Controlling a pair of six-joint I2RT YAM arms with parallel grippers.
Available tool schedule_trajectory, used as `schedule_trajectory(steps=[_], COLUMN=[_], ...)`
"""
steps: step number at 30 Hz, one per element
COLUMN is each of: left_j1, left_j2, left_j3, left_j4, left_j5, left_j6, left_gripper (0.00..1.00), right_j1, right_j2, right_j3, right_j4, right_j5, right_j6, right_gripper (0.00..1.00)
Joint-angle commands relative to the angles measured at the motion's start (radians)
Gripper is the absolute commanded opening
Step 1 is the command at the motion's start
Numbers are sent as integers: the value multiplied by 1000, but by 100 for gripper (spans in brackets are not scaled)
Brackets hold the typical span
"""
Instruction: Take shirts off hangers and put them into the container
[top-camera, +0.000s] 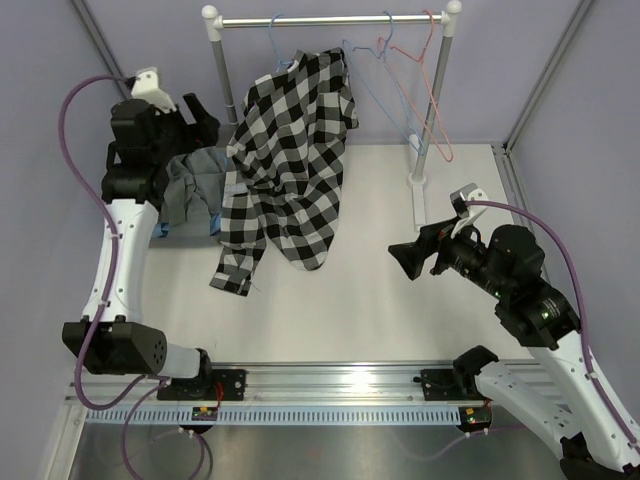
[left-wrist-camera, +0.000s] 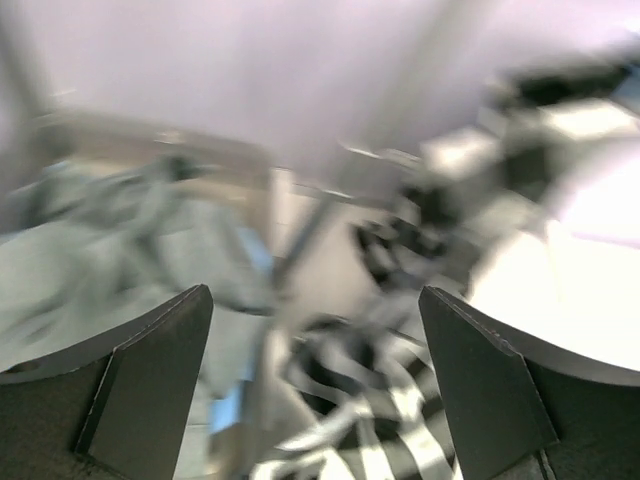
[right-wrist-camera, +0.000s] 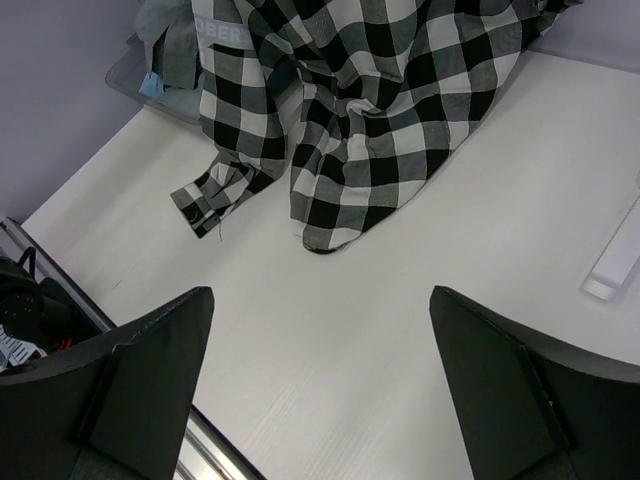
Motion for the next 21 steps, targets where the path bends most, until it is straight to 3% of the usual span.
schedule_trajectory(steps=[1,4,8,16,21], left_j1=[-89,-205,-261,-278,-278], left_j2=[5,31,97,241,294], left_j3=[47,88,124,203,256], left_j4=[-1,-3,-3,-1,-1], left_j5=[158,136,90,-101,-76], left_j6=[96,151,192,254,277], left_gripper=[91,92,92,91,89], right_j1=[14,16,16,17,19], right_j2=[-4,1,1,-2,8], right_j3=[-11,-12,-14,-18,-18], right_j4=[50,52,53,55,53], right_j5=[-10,-10,-10,-4,-4], right_j6=[1,1,-1,-4,-6], right_gripper=[99,100,99,100,100])
